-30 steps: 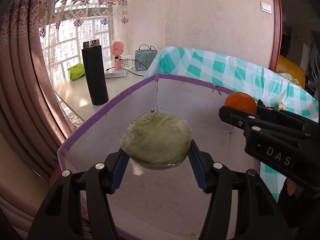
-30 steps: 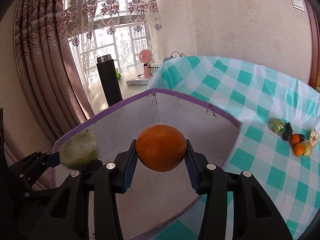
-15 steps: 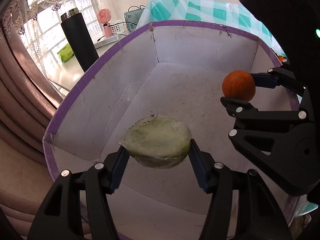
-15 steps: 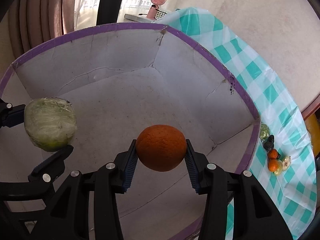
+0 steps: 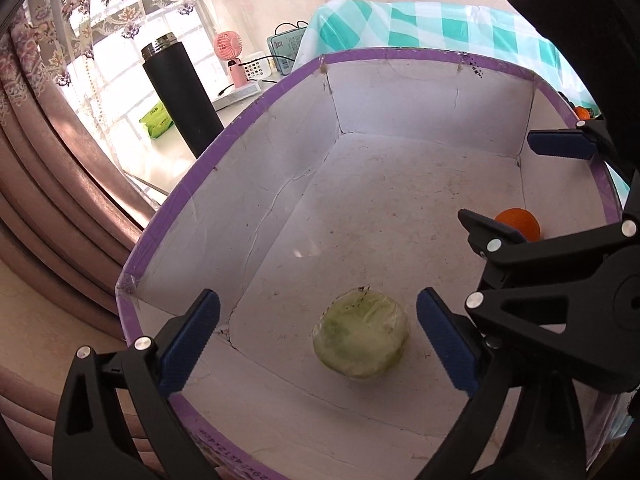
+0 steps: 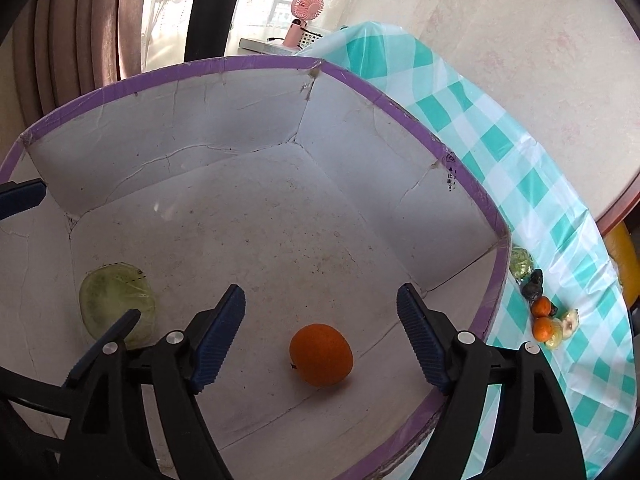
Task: Organize fruits
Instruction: 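Open both tools to drop the cabbage and mandarin into the box, then grasp the wrapped yellow pear with the right tool while the left tool grasps a mandarin, then carry the pear and mandarin over the box with both tools, then open both tools to drop the pear and mandarin into the box, then grasp the wrapped halved fruit with the right tool while the left tool grasps a mandarin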
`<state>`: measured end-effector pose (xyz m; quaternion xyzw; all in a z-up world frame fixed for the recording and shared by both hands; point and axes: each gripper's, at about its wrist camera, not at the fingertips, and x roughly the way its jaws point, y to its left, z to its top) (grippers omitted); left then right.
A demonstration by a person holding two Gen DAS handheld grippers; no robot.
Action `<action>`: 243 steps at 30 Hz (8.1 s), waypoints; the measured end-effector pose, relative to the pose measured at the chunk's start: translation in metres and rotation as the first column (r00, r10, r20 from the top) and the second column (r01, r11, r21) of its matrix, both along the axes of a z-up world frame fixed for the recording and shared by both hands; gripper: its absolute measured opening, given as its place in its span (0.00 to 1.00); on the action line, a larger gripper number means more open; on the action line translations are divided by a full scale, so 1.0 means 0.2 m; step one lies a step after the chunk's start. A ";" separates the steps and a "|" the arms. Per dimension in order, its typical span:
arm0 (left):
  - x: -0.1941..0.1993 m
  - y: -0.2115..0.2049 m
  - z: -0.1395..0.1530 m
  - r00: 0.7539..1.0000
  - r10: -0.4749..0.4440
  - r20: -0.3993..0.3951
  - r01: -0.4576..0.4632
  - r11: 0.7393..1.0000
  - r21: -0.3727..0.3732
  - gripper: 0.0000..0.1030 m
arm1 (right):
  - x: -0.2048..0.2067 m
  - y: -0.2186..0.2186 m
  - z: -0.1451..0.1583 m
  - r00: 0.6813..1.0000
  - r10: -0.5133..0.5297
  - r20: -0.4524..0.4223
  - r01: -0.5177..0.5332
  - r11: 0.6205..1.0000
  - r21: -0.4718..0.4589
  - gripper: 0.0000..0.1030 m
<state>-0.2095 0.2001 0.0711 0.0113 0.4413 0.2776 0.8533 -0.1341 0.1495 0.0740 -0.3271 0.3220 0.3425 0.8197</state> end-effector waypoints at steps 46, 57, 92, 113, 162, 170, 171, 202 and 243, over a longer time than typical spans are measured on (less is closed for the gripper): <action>1.39 -1.00 -0.25 0.909 -0.256 0.328 0.368 0.863 -0.347 0.98 | 1.30 -1.67 -0.27 0.715 -0.653 -0.247 0.699 0.668 0.255 0.84; 1.51 -0.99 -0.27 0.877 -0.288 0.384 0.450 0.771 -0.450 0.98 | 1.65 -1.54 -0.29 0.777 -0.573 -0.260 0.624 0.755 0.202 0.84; 1.86 -1.19 -0.31 0.904 -0.339 0.260 0.425 0.781 -0.457 0.98 | 1.51 -1.90 -0.29 0.679 -0.614 -0.402 0.734 0.585 0.344 0.57; 1.94 -1.24 -0.27 0.882 -0.337 0.330 0.456 0.786 -0.417 0.39 | 1.53 -2.02 -0.31 0.657 -0.571 -0.493 0.754 0.498 0.428 0.58; 0.50 -0.94 -0.22 0.878 -0.317 0.360 0.436 0.840 -0.323 0.39 | 0.57 -1.58 -0.28 0.785 -0.393 -0.479 0.609 0.630 0.482 0.58; 0.30 -0.88 0.05 0.822 -0.311 0.478 0.465 0.850 -0.246 0.39 | 0.48 -1.58 -0.25 0.772 -0.309 -0.555 0.623 0.539 0.567 0.58; 0.27 -0.86 0.09 0.818 -0.306 0.486 0.459 0.858 -0.232 0.39 | 0.47 -1.55 -0.23 0.779 -0.299 -0.551 0.614 0.544 0.572 0.58; 0.04 0.25 0.11 0.999 0.024 0.033 -0.017 0.981 -0.193 0.39 | 0.02 -0.08 0.12 0.992 0.096 -0.082 -0.085 0.989 0.120 0.58; -0.02 0.05 0.40 0.956 0.058 0.287 -0.026 0.993 -0.113 0.98 | 0.02 -0.42 0.26 0.999 0.008 0.046 -0.027 0.911 0.412 0.84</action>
